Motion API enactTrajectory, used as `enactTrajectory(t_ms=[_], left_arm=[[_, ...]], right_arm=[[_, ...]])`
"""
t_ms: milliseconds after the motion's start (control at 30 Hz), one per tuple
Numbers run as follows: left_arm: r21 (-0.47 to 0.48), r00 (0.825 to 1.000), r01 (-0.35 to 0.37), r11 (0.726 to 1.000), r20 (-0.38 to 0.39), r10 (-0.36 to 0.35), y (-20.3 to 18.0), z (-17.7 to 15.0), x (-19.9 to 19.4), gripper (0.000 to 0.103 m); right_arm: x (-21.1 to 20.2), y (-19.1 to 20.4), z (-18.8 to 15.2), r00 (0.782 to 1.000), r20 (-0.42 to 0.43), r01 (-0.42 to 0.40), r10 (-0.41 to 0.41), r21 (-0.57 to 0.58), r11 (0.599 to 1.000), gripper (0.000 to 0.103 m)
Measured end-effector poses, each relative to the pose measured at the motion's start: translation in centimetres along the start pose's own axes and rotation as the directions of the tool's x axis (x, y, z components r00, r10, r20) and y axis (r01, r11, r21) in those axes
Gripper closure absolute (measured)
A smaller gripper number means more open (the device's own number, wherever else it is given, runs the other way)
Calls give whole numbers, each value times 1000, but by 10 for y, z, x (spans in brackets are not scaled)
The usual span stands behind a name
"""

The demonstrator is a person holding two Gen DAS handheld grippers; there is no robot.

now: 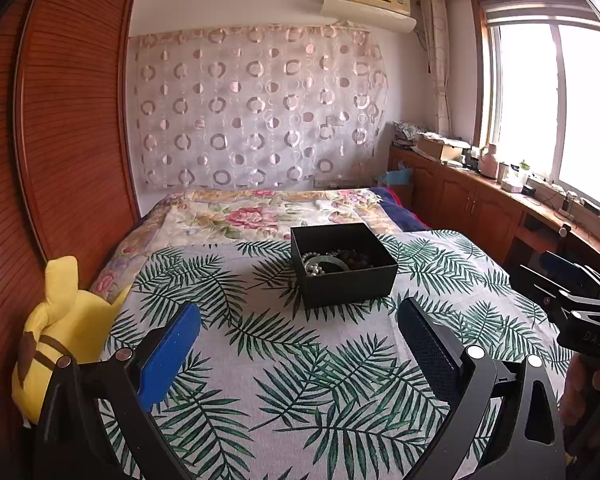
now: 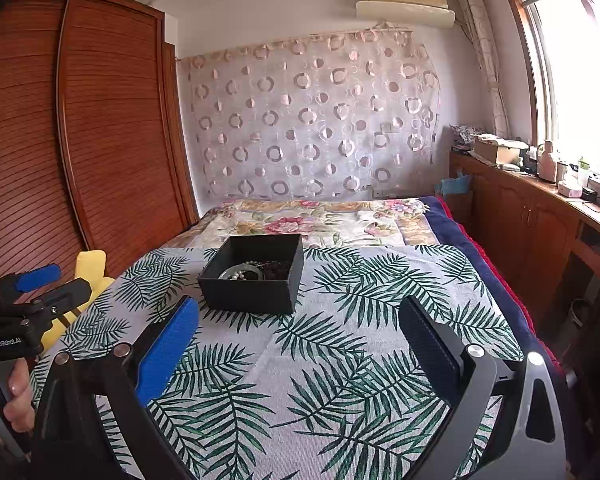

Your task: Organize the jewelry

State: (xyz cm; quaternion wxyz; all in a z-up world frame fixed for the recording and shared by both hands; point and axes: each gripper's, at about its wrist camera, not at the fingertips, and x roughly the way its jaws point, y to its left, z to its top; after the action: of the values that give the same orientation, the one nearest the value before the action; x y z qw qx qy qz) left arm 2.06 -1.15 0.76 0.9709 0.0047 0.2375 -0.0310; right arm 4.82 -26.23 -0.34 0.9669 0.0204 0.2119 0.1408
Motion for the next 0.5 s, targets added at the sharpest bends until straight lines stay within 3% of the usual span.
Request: enactTrajectory(t_ms=[500], left_arm=[[1,1000,0,1000,1,0,0,0,0,8]], right_arm=[[1,0,-1,1000,1,1,-1,0,1000,2]])
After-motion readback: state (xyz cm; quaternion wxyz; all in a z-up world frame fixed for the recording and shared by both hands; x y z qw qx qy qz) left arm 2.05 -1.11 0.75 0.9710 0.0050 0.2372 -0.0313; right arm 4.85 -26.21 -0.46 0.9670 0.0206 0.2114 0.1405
